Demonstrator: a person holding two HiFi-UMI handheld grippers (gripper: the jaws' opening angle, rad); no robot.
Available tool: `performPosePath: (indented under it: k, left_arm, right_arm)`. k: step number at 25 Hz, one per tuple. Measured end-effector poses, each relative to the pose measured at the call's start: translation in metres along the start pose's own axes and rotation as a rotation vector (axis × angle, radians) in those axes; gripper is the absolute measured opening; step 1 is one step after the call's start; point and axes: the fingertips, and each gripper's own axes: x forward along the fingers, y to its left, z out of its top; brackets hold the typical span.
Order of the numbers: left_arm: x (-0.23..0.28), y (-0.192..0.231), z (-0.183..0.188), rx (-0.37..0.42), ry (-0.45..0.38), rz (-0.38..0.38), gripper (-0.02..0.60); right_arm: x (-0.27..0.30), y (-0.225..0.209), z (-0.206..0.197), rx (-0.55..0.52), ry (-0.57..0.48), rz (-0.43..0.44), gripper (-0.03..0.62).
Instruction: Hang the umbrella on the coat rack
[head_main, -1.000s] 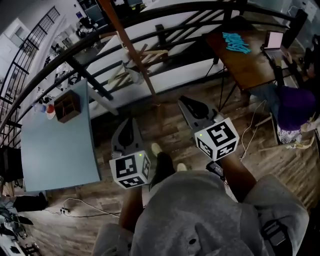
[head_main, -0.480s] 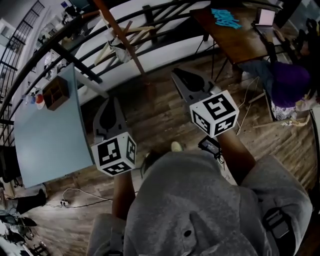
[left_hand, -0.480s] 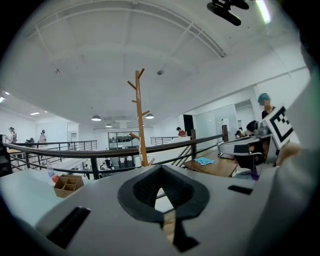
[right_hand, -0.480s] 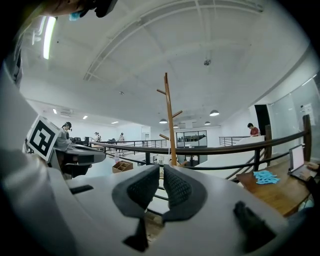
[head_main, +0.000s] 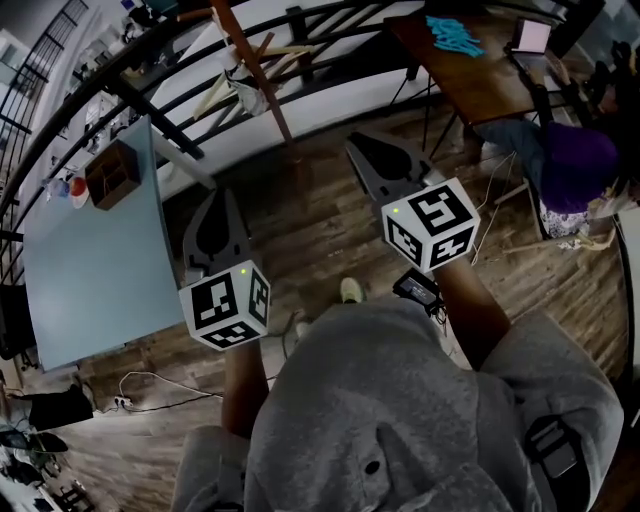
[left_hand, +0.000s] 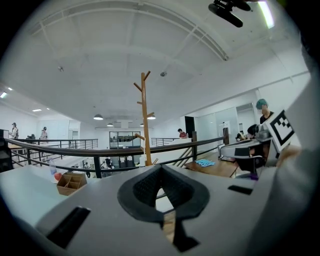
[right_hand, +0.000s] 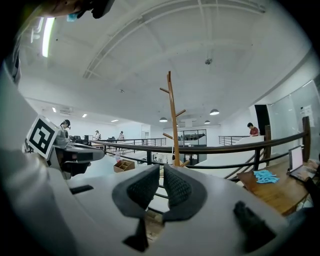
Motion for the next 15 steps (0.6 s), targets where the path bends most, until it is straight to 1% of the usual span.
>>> performPosePath:
  k: [5, 15]
  left_arm:
    - [0.0, 0.006, -0.004, -0.003, 0.006, 0.003, 0.015]
    - [0.006, 0.004, -0.011, -0.001, 0.019, -0.023, 0.015]
  right_arm:
    - [0.004, 0.007, 0.002, 0.006, -0.006, 0.004, 0.04]
    - [0.011, 0.01, 0.003, -0.011, -0.008, 0.007, 0.04]
